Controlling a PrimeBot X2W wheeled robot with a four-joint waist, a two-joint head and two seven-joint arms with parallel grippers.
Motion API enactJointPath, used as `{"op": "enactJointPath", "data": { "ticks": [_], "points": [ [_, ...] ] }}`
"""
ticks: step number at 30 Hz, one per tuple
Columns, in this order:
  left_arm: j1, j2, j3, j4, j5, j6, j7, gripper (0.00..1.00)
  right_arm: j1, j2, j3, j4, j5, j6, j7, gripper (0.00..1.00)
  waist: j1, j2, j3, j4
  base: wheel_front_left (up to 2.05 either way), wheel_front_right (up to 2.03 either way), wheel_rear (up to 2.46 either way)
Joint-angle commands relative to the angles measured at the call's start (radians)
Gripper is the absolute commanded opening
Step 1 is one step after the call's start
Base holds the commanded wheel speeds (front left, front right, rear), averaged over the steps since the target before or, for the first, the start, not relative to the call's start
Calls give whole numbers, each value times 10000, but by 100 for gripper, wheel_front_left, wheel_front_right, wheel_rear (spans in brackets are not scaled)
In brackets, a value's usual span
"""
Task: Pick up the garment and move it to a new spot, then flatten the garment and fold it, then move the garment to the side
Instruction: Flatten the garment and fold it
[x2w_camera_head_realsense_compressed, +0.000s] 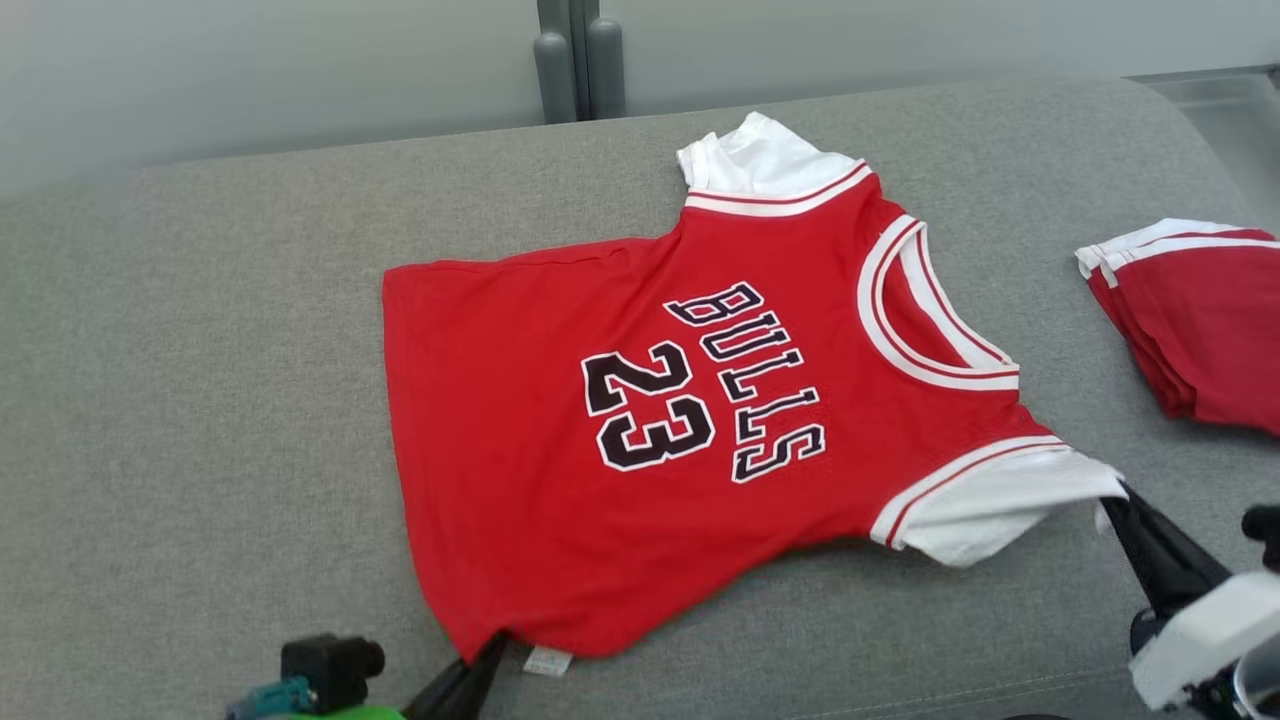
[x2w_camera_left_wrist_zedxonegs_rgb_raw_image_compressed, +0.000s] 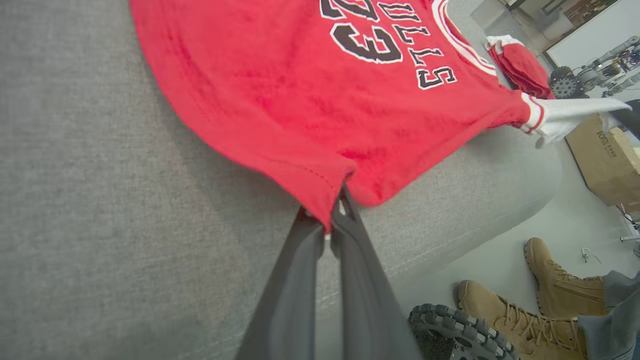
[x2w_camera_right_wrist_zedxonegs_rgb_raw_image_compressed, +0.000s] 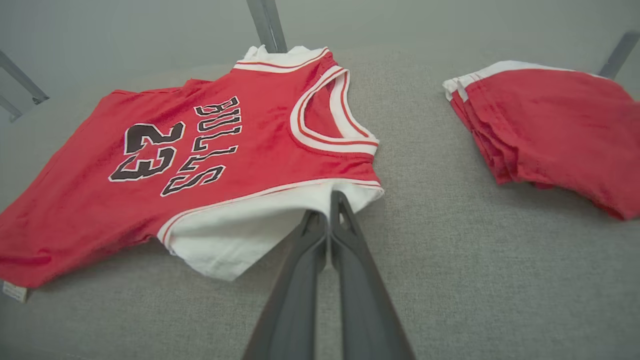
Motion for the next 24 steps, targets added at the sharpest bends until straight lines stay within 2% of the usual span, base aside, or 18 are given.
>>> {"op": "enactJointPath", "data": {
  "ticks": [1,2,5,9,12,17,24],
  "points": [
    [-462,263,217,-256,-186,180,392,0,-572,-114,156,-70,105,-17,435,0,1,0,-182,-77,0,0,0],
    [-462,263,217,-256,-186,180,392,0,-572,-114,156,-70,105,-17,435,0,1,0,-182,-77,0,0,0],
    [-1093,549,387,-568,-483,309,1334,0,-1806,-243,527,170,450,-16,1261,0,1,0,-280,-53,0,0,0],
    [-2265,719,532,-282,-881,595,2609,0,-3411,-351,1154,1201,240,-17,1777,0,1,0,-231,144,0,0,0],
    [-3432,302,552,459,-1066,728,3322,0,-4456,-308,1480,2296,74,-17,1908,0,1,0,24,440,0,0,0],
    [-5314,-573,417,2851,-903,907,3710,0,-5971,-73,1851,4238,-348,-17,1750,0,1,0,506,773,0,0,0],
    [-6798,-1496,38,5882,-701,420,3760,0,-7434,331,2790,6265,-737,-19,1337,0,1,0,824,806,0,0,0]
  ]
}}
